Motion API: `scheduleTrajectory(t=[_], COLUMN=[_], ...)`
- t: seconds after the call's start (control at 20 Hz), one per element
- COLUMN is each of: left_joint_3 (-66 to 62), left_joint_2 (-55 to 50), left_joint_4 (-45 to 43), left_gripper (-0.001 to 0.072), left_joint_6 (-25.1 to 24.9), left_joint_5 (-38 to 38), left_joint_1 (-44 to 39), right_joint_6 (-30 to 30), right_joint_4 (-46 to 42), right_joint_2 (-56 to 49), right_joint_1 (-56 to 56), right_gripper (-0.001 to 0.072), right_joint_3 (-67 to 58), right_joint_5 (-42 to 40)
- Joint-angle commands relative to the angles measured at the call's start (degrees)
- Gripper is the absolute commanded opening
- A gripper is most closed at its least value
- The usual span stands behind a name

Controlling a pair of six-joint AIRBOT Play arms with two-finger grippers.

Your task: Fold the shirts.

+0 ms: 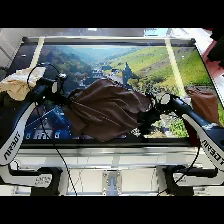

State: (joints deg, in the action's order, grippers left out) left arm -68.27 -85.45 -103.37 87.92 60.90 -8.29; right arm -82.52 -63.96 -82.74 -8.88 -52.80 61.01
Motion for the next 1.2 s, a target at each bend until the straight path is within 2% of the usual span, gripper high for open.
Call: scheduleTrajectory(t=[0.0, 0.1, 0.15, 0.2, 0.25, 0.45, 0.7, 0.9, 1.0, 1.15], left_joint_3=[-0.07, -0.07, -0.07, -0.07, -0.07, -0.44, -13.27, -25.40, -28.37, -28.92], left_joint_2=[-0.02, -0.02, -0.02, -0.02, -0.02, 0.04, 5.35, 13.90, 19.08, 26.73], left_joint_4=[0.74, 1.57, 1.68, 1.73, 1.73, -0.28, -3.41, -2.62, 0.92, 14.21], left_gripper=[0.0014, 0.0015, 0.0015, 0.0015, 0.0015, 0.0015, 0.0014, 0.0014, 0.0015, 0.0014], left_joint_6=[-0.02, -0.02, -0.02, -0.04, -0.04, -0.02, 1.03, -1.40, -2.89, -4.96], left_joint_5=[0.04, 0.00, 0.00, 0.02, 0.02, 0.15, 4.37, 12.35, 16.39, 18.43], left_joint_1=[0.00, 0.00, 0.00, 0.02, 0.00, 0.00, 0.00, -0.02, -0.02, -0.02], right_joint_6=[0.02, 0.35, 1.20, 2.05, 2.47, 7.82, 2.62, 1.29, 1.25, 1.29], right_joint_4=[3.39, 4.83, 5.09, 5.66, 6.51, 12.90, -3.96, -8.50, -11.15, -12.20], right_joint_2=[-0.83, -1.66, -1.86, -1.88, -1.88, -1.09, 10.56, 24.44, 29.88, 33.55], right_joint_1=[-0.04, -0.39, -0.85, -1.31, -1.64, -1.86, 1.11, 6.23, 7.28, 7.23], right_gripper=[0.0392, 0.0364, 0.0235, 0.0049, 0.0031, 0.0028, 0.0027, 0.0026, 0.0025, 0.0024], right_joint_3=[0.37, 0.37, 0.37, 0.35, 0.33, -0.68, -11.17, -22.23, -28.81, -38.49], right_joint_5=[-1.70, -1.81, -2.23, -3.21, -4.92, -9.66, -6.32, -5.27, -5.60, -5.64])
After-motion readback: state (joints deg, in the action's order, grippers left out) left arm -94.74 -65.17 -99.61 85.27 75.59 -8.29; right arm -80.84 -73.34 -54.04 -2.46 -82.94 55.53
